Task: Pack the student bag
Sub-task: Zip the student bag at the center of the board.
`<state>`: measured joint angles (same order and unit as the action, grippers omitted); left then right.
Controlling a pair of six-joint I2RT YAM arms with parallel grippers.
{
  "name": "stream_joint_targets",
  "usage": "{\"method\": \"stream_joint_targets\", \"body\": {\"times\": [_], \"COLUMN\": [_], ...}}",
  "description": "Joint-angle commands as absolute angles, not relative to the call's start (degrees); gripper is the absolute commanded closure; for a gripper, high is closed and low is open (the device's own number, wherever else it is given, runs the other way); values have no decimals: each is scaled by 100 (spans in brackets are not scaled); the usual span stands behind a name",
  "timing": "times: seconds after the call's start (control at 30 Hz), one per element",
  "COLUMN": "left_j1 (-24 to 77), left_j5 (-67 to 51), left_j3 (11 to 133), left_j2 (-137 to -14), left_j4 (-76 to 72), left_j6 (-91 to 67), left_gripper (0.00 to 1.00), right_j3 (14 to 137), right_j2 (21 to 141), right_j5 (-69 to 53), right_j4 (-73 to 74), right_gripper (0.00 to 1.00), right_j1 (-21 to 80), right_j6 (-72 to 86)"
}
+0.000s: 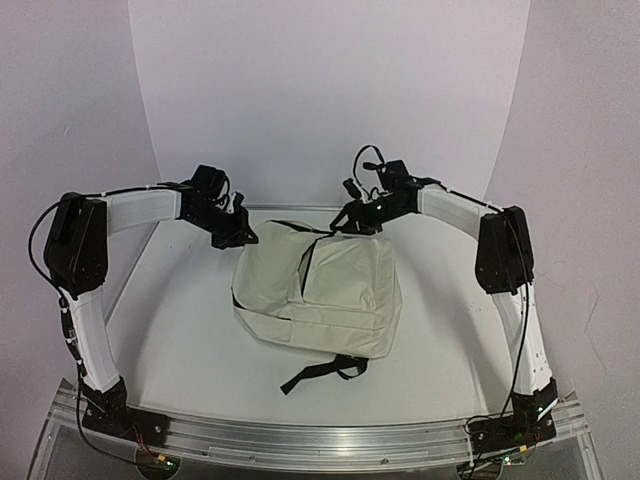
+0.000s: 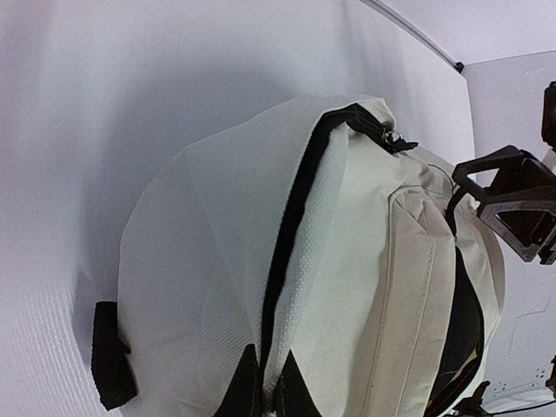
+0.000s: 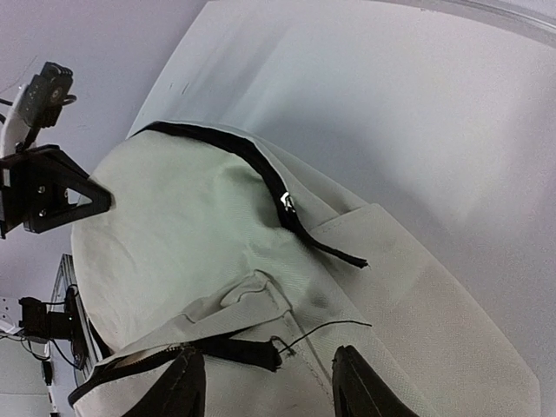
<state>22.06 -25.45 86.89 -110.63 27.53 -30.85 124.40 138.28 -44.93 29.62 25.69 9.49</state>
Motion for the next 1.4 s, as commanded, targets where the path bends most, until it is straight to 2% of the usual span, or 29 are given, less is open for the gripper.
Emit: {"method": "stream_joint_targets", "body": {"times": [0.0,0.37,0.43,0.53,0.57,0.83,1.17,1.37], "left_j1": [2189,2197,2198,2197,2199,2198,2188,2184], "left_j5": [-2759,-2779,-2786,-2776,-2761,-2571,-2131,-1927], "left_j3": [9047,9059,9061,9059,9050,8953,8999,8922], "left_j2": [-10822,-10873,-10880,-10877,-10874,-10879,-11060,-11102], "left_j4": [2437,2380,2385,2403,2406,2380,2508,2527], "left_j6": [-2996,-3026,-3046,-3069,-3084,-3308,-3790,-4025], "left_gripper": [100,100,100,100,100,100,100,100], "right_j3": [12747,12958,13073,13257,13318,13308,11910,11271], "right_j2": [13999,14155,14206,14198,14162,13480,12054,11588], "right_j5": [-4584,-5039,-5092,-5162,-5172,-5090,-3937,-3695], "right_j4": [2986,3061,3072,3076,3073,3102,3542,3551], "right_gripper": [53,68,76,99,100,100,100,100], "right_j1": [2594,2701,2700,2704,2709,2890,3611,3933], "right_j6": [853,752,788,833,853,887,-532,-629]}}
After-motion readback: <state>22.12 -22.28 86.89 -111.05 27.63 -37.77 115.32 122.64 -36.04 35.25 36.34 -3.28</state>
